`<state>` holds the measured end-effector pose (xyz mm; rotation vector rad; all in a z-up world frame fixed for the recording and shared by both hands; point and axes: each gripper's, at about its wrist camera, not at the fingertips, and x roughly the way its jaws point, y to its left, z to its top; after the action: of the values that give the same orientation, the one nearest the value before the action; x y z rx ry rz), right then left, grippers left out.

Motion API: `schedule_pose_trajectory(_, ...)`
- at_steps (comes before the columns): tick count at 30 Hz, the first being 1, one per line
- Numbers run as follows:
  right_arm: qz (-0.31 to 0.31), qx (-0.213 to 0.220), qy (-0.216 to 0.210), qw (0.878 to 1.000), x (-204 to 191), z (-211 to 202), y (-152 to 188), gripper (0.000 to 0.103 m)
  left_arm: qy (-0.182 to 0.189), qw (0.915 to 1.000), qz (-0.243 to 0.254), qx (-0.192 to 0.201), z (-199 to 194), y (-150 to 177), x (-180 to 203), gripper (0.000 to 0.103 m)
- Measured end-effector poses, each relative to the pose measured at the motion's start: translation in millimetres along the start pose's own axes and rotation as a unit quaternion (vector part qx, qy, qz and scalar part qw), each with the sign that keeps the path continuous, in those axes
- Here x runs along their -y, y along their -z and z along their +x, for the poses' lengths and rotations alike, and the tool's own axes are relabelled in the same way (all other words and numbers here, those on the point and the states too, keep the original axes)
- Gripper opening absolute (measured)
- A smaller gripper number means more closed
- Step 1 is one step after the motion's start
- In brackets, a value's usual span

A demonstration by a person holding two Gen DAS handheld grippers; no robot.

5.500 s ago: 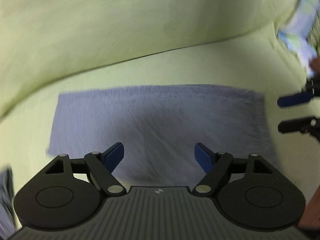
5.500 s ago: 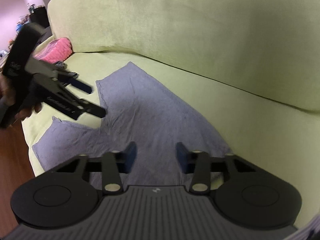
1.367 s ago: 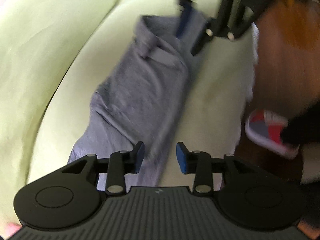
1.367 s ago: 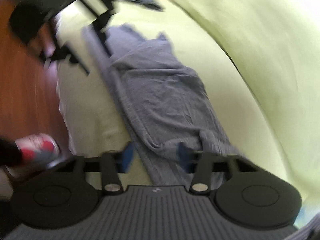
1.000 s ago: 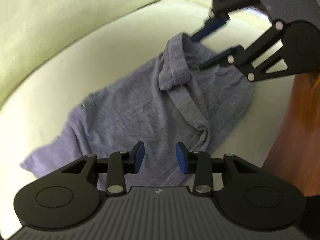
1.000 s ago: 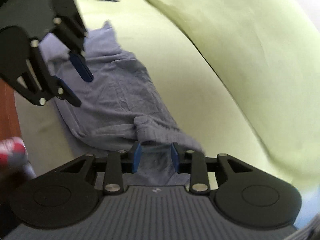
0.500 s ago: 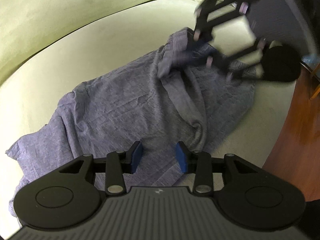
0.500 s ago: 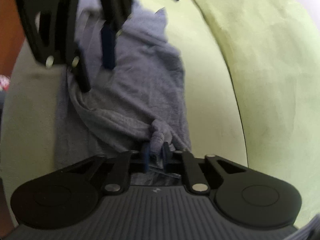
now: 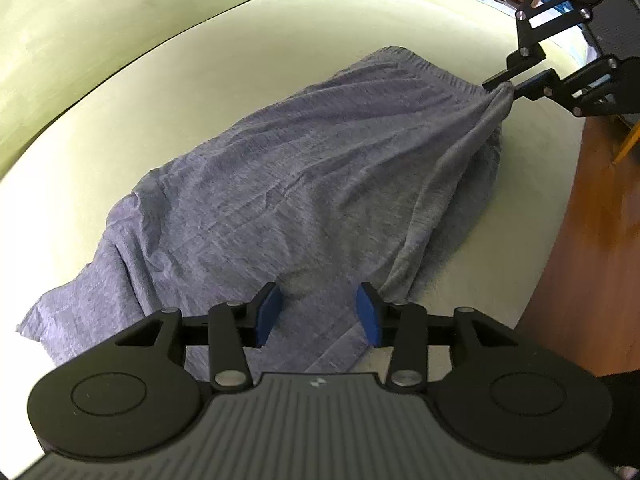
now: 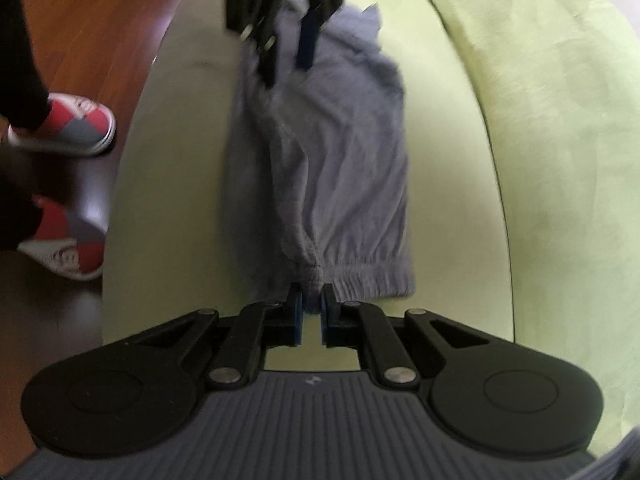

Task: Fold clothes

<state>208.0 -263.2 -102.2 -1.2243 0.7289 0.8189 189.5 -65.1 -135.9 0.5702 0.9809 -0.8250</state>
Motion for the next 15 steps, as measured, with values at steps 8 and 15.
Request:
schedule_pose_trajectory(8, 0.051, -0.008, 0.01, 0.999, -10, -7, 0, 0.045, -0.006, 0.9996, 0.017, -0.022, -7, -3, 2, 0.05)
schedule_pose_trajectory(15, 0.657, 0.015, -0.07, 0.751, 35, -32, 21, 0.024, -0.001, 0.9993, 0.01, -0.035, -14, -3, 3, 0.05)
